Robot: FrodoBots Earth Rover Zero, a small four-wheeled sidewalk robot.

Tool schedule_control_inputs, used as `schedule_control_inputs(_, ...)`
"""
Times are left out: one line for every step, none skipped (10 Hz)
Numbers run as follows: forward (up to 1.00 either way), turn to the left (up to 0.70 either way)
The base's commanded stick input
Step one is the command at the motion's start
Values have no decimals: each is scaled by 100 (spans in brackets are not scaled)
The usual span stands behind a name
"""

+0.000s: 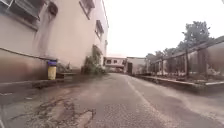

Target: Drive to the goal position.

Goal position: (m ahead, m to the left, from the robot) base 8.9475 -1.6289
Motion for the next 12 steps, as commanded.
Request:
schedule_control_inputs(39,-19)
schedule_control_inputs(45,-21)
schedule_control_inputs(52,-23)
schedule_control_inputs(58,-25)
schedule_control_inputs(65,-27)
schedule_control_inputs(71,-30)
schedule_control_inputs(78,-32)
schedule_control_inputs(85,-34)
schedule_control_inputs(85,-34)
schedule_control_inputs(85,-34)
schedule_control_inputs(85,-34)
schedule_control_inputs(85,-34)
